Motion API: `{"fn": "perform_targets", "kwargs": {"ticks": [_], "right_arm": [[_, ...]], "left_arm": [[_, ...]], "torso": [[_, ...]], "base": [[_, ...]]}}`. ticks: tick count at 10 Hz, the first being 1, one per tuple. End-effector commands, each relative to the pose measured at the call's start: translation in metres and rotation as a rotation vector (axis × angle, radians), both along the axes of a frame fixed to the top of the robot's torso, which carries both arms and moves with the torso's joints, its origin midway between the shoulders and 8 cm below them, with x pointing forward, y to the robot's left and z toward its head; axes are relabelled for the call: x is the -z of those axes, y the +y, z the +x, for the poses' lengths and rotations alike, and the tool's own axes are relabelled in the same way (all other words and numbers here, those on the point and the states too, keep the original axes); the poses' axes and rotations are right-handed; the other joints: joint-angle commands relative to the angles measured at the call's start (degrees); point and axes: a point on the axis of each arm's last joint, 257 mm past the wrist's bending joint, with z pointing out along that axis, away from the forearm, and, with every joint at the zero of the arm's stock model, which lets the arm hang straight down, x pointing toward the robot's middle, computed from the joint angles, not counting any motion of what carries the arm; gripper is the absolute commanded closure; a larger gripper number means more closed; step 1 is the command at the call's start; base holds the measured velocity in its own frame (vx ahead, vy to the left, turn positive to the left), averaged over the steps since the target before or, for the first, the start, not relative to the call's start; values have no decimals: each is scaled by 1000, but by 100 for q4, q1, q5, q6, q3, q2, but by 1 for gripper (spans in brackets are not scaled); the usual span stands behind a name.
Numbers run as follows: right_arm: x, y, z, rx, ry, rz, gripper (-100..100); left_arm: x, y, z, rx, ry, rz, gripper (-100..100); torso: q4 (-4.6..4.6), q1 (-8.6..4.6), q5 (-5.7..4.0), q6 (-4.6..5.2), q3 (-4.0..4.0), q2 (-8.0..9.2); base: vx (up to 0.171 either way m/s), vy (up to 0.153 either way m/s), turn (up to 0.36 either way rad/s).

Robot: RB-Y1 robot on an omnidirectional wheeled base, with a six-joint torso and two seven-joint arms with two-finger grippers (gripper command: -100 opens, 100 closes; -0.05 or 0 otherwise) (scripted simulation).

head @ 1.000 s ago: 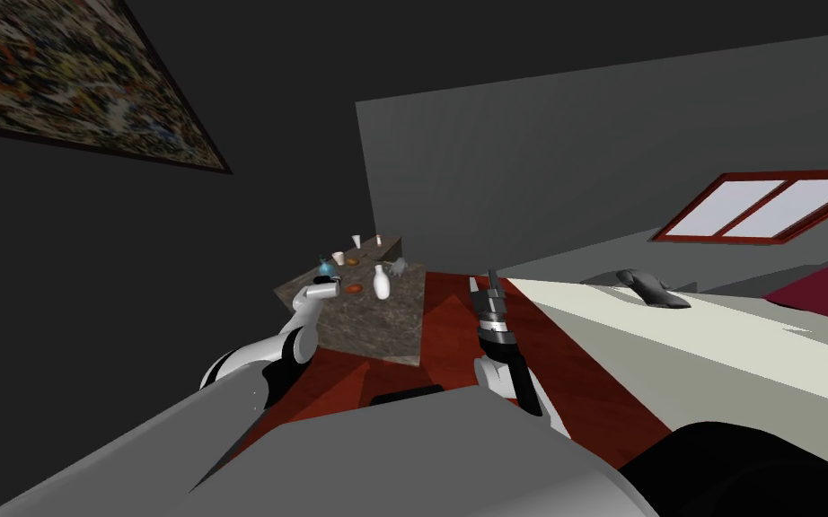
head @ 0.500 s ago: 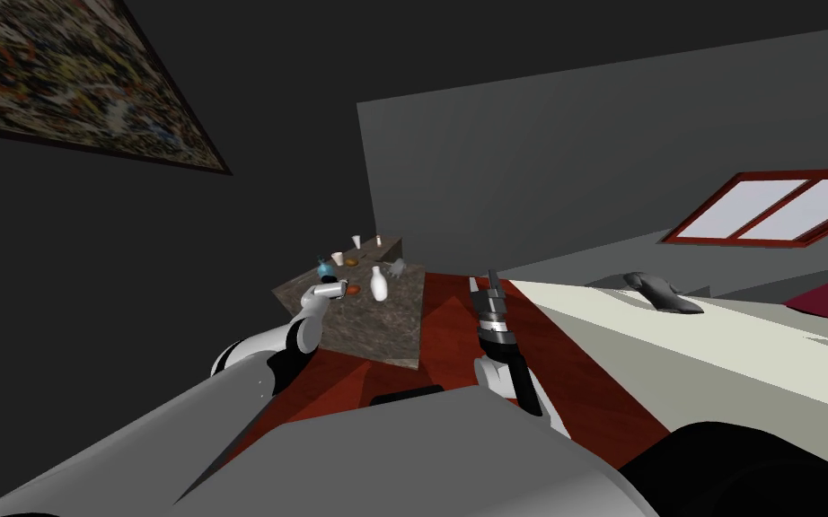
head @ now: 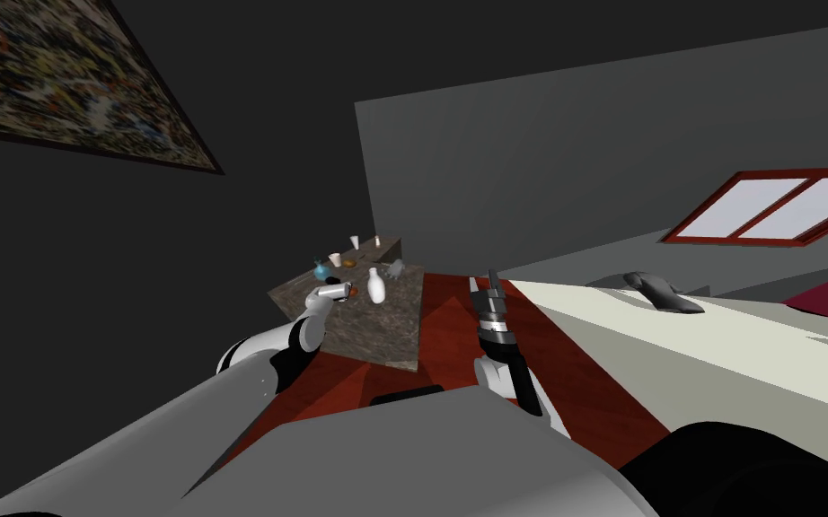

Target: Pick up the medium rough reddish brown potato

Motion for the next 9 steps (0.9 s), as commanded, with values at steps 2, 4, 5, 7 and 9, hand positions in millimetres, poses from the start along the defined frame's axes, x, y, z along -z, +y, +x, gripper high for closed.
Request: {"fn": "perform_targets", "kwargs": {"ticks": [2, 4, 5, 7, 9], "right_arm": [[0, 0, 0, 0, 0, 0, 0], [0, 0, 0, 0, 0, 0, 0], [0, 0, 0, 0, 0, 0, 0], [0, 0, 0, 0, 0, 0, 0], [0, 0, 0, 0, 0, 0, 0]], "left_arm": [[4, -4, -1, 5, 12, -4, -100], [5, -4, -2, 5, 15, -5, -100], [5, -4, -2, 5, 14, -5, 0], [9, 5, -6, 15, 15, -6, -100], [13, 7, -8, 18, 20, -7, -100]], "torso": [[0, -1, -1, -1, -1, -1], [2, 7, 1, -2, 6, 12], [4, 9, 1, -2, 9, 16], [2, 1, 0, -3, 5, 8], [0, -9, -3, -1, -1, -1]], "base": [[41, -24, -2], [4, -3, 0], [0, 0, 0], [45, -46, 36], [43, -43, 20]]}}
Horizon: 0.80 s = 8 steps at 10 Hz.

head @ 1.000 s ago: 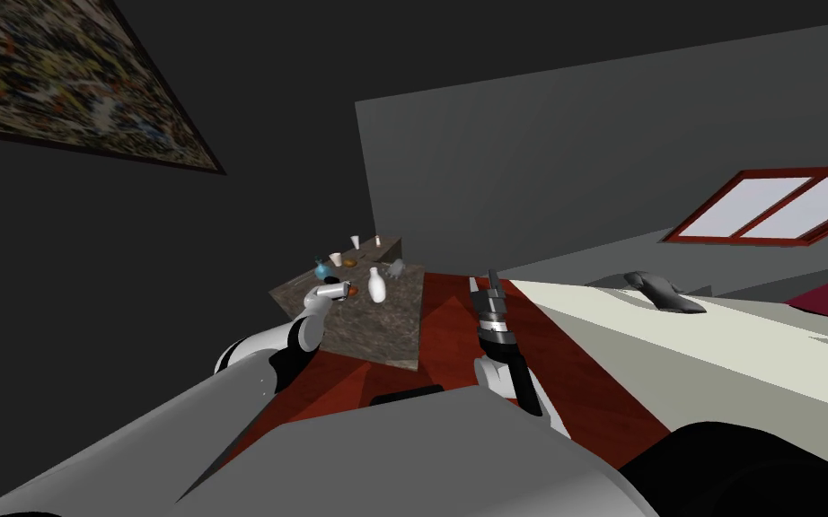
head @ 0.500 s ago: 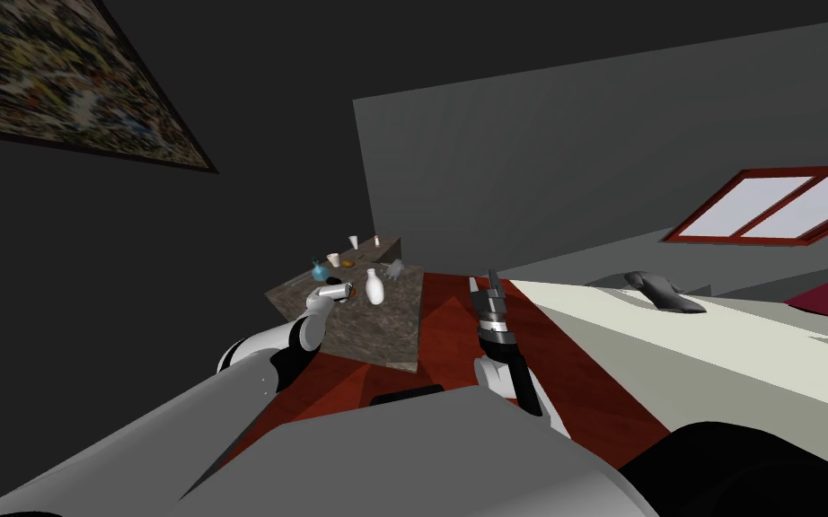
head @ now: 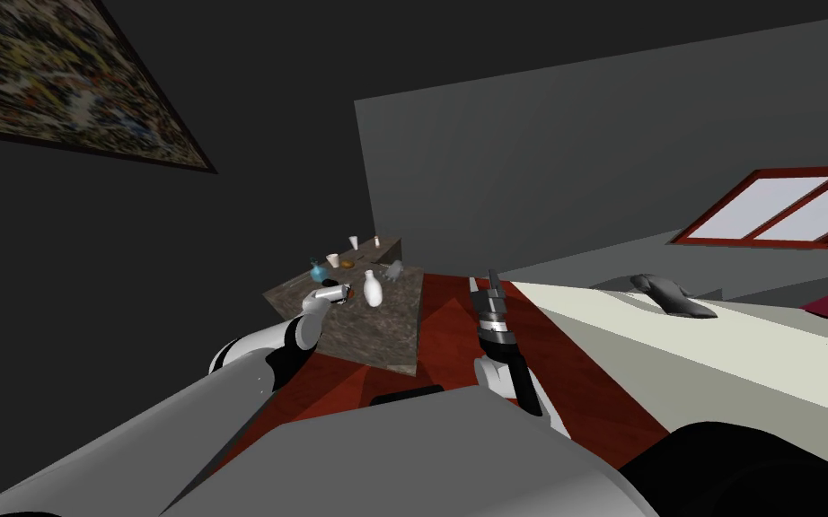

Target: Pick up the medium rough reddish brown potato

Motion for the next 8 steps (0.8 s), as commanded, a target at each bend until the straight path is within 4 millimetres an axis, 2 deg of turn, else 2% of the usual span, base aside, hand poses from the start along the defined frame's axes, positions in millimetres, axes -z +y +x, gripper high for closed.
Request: {"fn": "perform_targets", "kwargs": {"ticks": [1, 6, 7, 8], "right_arm": [[0, 0, 0, 0, 0, 0, 0], [0, 0, 0, 0, 0, 0, 0], [0, 0, 0, 0, 0, 0, 0], [0, 0, 0, 0, 0, 0, 0]], "left_arm": [[-1, 1, -1, 1, -1, 1, -100], [6, 19, -8, 16, -5, 2, -100], [5, 17, -8, 13, -5, 1, -100], [5, 18, -8, 15, -4, 2, 100]], "torso": [[0, 0, 0, 0, 0, 0], [-1, -3, -1, 0, -3, -6], [-1, -3, -1, 0, -2, -3], [1, 4, 0, 1, 2, 4]], "base": [[8, -7, -3], [43, -44, 30], [18, -22, 9], [0, 0, 0]]}}
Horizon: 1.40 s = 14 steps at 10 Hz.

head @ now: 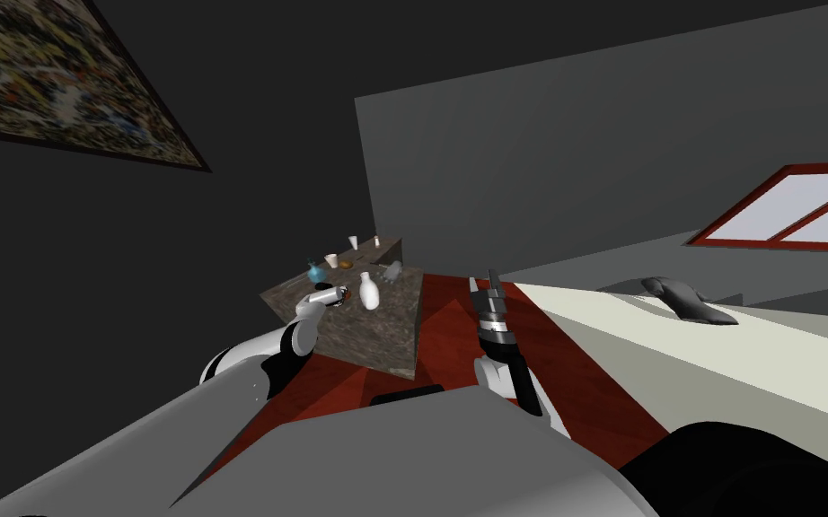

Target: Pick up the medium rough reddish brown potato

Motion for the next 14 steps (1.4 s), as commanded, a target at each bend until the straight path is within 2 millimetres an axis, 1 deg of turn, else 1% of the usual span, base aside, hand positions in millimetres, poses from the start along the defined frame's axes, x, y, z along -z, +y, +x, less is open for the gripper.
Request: {"fn": "perform_targets", "kwargs": {"ticks": [1, 4, 5, 6, 9, 14], "right_arm": [[0, 0, 0, 0, 0, 0, 0], [0, 0, 0, 0, 0, 0, 0], [0, 0, 0, 0, 0, 0, 0], [0, 0, 0, 0, 0, 0, 0], [0, 0, 0, 0, 0, 0, 0], [0, 0, 0, 0, 0, 0, 0]], "left_arm": [[0, 0, 0, 0, 0, 0, 100], [-1, 0, 1, 0, -3, 0, 100], [-1, 0, 1, 0, -3, 0, 0], [-3, -5, 4, -3, -2, 0, 100], [-7, -14, 8, -10, -1, -1, 100], [-14, -29, 13, -25, -1, 0, 100]], "torso": [[0, 0, 0, 0, 0, 0], [-4, 2, 1, -3, 1, 5], [-3, 3, 1, -4, 1, 5], [-3, 3, 1, -4, 1, 6], [2, 24, 4, -5, 14, 27], [3, 15, 3, -5, 14, 26]], "base": [[0, 0, 0], [0, 0, 0], [0, 0, 0], [-38, 32, -29], [-51, 62, -38], [-42, 39, -25]]}}
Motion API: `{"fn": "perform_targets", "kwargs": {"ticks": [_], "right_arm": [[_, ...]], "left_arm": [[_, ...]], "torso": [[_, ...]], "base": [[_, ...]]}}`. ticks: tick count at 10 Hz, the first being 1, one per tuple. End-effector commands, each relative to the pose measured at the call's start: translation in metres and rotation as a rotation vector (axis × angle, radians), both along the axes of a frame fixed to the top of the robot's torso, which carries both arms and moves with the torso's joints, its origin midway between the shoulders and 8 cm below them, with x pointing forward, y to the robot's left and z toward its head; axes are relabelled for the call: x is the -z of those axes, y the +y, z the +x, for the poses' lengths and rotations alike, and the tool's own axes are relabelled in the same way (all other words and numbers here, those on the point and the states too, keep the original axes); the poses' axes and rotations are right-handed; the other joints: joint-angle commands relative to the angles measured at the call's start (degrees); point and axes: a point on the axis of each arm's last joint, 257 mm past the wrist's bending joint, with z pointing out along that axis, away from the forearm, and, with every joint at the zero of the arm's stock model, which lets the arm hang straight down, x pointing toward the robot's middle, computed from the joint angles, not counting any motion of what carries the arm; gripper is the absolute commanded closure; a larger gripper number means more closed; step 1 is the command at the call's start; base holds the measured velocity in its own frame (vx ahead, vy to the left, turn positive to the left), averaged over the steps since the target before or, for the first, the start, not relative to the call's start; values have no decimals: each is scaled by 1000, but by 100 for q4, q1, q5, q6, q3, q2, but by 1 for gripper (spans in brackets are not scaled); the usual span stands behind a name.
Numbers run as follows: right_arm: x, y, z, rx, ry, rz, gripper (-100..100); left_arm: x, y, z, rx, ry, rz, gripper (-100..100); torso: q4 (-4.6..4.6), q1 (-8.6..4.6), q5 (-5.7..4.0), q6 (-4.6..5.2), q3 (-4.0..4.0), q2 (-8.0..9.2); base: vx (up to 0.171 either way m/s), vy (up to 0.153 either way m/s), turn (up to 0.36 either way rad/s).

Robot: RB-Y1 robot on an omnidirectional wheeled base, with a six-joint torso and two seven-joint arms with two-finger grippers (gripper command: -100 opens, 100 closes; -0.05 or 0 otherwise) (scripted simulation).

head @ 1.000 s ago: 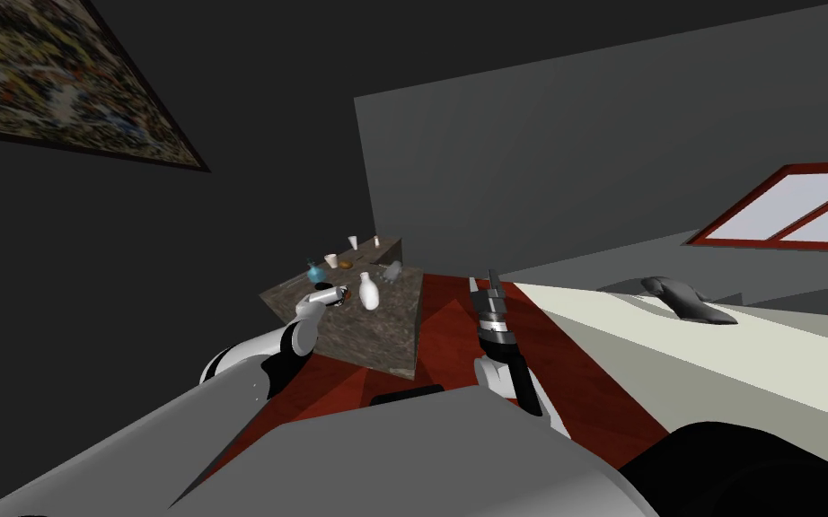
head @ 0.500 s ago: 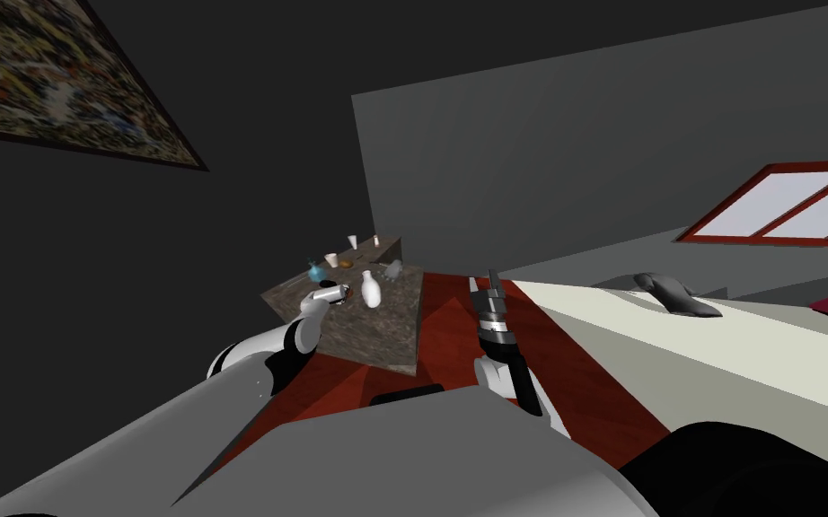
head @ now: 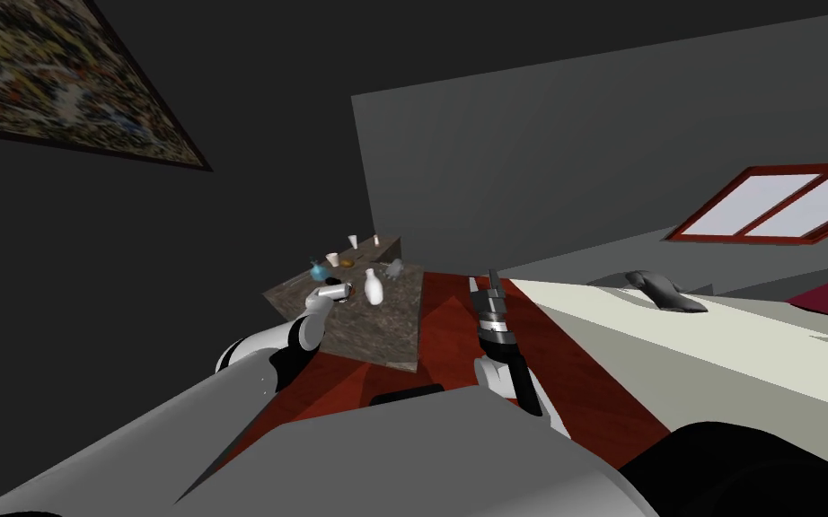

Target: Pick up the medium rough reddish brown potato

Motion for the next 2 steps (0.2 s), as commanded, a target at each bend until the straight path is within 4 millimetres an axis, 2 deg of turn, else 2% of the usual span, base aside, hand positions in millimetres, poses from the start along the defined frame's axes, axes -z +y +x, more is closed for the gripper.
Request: {"fn": "perform_targets", "kwargs": {"ticks": [1, 2], "right_arm": [[0, 0, 0, 0, 0, 0, 0], [0, 0, 0, 0, 0, 0, 0]], "left_arm": [[0, 0, 0, 0, 0, 0, 100], [0, 0, 0, -1, 0, -1, 0]], "torso": [[0, 0, 0, 0, 0, 0], [-1, -5, 0, -2, -3, -6]], "base": [[-18, 19, -9], [0, 0, 0]]}}
